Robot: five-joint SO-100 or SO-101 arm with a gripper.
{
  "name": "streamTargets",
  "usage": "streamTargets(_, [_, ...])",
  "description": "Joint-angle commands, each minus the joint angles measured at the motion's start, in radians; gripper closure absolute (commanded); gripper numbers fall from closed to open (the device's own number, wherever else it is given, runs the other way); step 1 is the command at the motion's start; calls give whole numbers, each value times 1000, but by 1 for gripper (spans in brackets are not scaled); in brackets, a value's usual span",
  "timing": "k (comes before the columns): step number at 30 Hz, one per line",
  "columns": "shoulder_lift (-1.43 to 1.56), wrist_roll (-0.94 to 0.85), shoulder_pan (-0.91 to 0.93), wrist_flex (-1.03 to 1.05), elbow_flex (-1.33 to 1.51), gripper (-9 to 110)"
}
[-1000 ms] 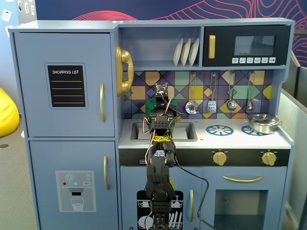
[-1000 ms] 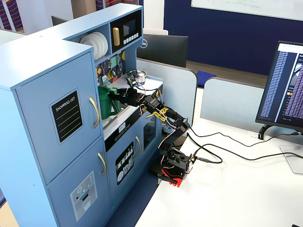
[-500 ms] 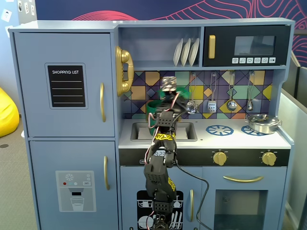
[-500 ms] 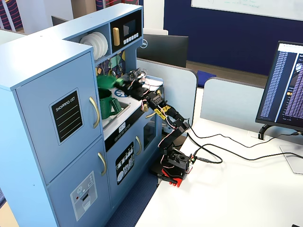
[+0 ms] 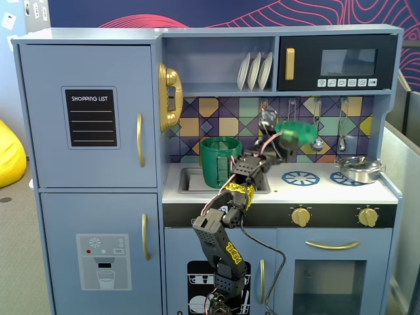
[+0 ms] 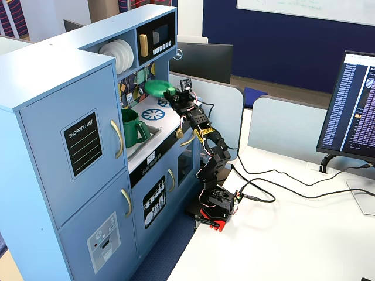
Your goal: Take off the lid from the green recipient and place it on the counter
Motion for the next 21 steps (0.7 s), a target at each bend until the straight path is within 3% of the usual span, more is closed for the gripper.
streamTargets(1, [-3, -23, 21, -130, 58, 101])
streamTargets(21, [-69, -69, -5, -360, 364, 101])
